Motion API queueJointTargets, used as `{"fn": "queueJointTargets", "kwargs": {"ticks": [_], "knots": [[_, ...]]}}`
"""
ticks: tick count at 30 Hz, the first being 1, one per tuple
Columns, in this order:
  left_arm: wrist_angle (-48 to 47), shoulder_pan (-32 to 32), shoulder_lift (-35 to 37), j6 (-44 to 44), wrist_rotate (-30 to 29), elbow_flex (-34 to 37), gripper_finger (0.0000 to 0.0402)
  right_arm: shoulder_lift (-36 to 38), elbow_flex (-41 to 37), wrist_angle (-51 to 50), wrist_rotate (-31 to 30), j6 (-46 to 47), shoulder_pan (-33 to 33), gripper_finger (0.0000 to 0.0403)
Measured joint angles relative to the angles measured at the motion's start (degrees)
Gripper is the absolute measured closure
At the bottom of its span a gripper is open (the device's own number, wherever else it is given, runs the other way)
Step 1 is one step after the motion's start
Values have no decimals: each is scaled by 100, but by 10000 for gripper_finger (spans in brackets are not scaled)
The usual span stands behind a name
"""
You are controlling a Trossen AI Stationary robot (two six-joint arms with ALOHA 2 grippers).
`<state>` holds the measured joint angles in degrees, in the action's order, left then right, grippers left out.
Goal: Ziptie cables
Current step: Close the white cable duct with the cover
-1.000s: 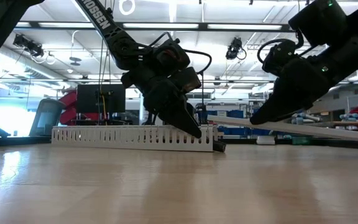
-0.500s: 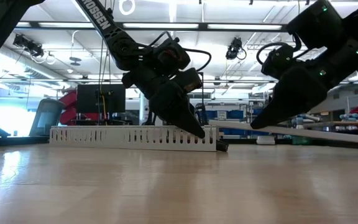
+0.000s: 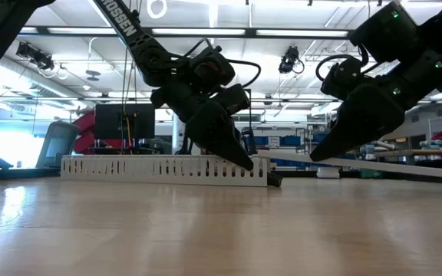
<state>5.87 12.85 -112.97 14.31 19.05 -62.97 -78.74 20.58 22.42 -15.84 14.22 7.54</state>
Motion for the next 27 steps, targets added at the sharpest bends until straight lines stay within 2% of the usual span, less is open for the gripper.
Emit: {"fn": "queueJointTargets", "kwargs": {"ticks": [10, 17, 20, 27], "knots": [[-46, -8, 0, 28, 324, -1, 184, 0, -1, 29, 683, -212, -299, 171], [-153, -10, 8, 162, 416, -1, 184, -2, 298, -275, 732, -586, -389, 173], [-153, -10, 9, 168, 397, -1, 184, -26, 404, -534, 731, -503, -438, 177], [-149, -12, 11, 197, 330, -1, 184, -184, 411, -389, 960, -293, -449, 178]]}}
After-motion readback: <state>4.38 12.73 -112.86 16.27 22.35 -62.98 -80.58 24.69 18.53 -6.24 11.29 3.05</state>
